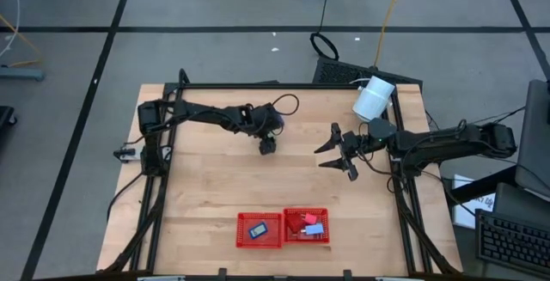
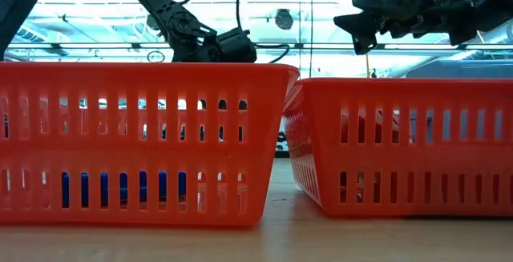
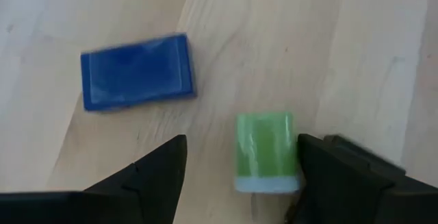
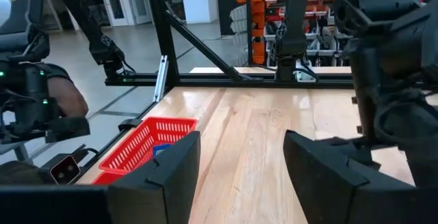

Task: Pick & Place Office items
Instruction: Put the green charger adapter into the right red bin

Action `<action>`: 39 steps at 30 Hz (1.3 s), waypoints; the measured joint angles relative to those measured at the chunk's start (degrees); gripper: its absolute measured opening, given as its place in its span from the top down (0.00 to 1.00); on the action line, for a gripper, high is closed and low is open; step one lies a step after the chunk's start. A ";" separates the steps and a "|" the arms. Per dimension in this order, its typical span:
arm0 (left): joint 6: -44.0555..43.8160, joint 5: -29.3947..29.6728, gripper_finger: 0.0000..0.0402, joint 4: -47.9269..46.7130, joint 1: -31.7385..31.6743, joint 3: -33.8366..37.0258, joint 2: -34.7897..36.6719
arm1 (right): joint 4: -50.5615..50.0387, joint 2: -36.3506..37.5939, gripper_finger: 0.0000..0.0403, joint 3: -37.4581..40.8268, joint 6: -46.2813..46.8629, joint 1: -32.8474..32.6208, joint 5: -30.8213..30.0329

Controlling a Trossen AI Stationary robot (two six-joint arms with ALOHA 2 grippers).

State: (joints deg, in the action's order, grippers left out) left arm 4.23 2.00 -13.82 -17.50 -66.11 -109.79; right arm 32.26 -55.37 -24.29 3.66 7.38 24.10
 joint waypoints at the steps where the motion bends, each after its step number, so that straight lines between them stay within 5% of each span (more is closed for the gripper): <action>1: 0.02 0.00 0.32 -0.43 -0.26 0.00 0.02 | -0.11 -0.02 0.50 0.00 0.00 0.00 0.00; 12: 1.53 -0.48 0.37 -1.12 -0.66 0.00 0.24 | -0.62 -0.02 0.50 0.00 -0.02 0.00 0.00; 29: 3.31 -0.79 0.67 1.41 -0.39 1.77 0.48 | -0.82 -0.03 0.50 0.00 0.17 0.00 0.02; 39: 3.24 -1.26 0.69 3.85 -0.07 4.60 1.13 | -0.82 -0.04 0.50 0.00 0.18 0.00 0.00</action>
State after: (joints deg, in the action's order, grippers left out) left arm 7.47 0.74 -9.97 -17.57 -61.51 -108.67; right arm 31.44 -55.42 -24.29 3.84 7.38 24.10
